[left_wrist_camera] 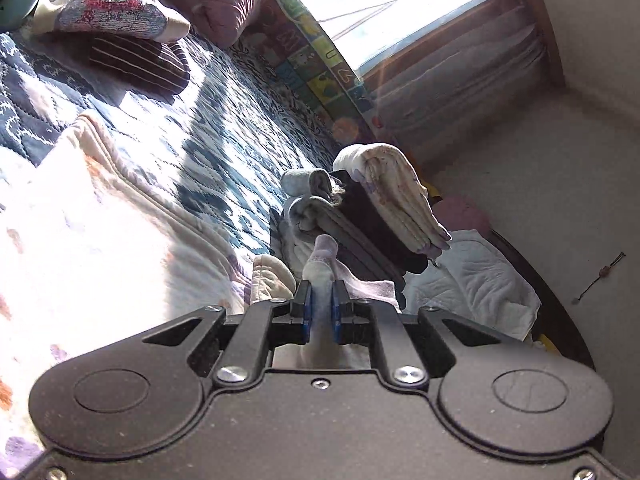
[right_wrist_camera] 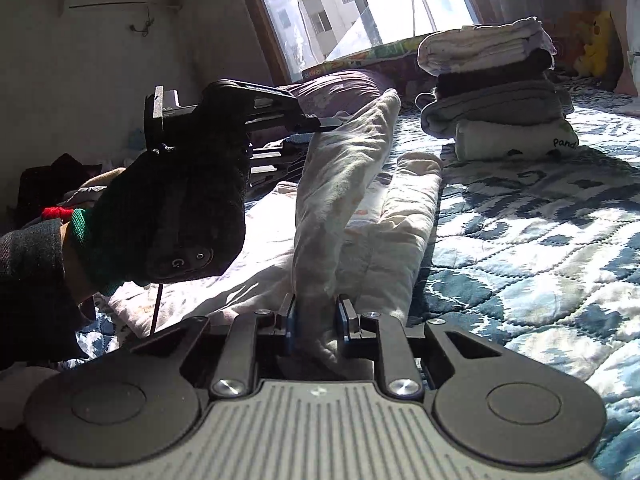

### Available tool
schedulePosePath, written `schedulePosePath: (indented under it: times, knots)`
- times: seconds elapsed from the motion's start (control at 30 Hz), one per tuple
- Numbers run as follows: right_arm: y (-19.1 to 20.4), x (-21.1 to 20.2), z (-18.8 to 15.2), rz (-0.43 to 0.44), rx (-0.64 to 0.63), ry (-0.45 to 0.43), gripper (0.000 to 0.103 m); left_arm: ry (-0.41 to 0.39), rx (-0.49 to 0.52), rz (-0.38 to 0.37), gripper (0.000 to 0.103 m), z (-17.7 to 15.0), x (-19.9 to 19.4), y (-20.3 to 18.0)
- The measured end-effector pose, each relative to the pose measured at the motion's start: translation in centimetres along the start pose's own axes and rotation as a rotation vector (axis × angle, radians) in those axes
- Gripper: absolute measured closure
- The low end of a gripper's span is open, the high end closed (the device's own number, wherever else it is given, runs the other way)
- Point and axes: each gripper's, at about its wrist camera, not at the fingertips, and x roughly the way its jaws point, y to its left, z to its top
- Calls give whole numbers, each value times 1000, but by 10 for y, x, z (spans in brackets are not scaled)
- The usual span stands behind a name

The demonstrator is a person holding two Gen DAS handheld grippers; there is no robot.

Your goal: Fold clothes

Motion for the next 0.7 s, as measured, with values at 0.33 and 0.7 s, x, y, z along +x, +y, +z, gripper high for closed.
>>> schedulePosePath:
  times: [0.33, 0.7]
  knots:
    - [-53, -2, -10, 104, 413, 21, 84, 1, -16, 61, 95, -9, 18, 14]
    - [-70, 1, -18, 145, 588, 11, 86, 166, 210, 281, 92, -14, 60, -3]
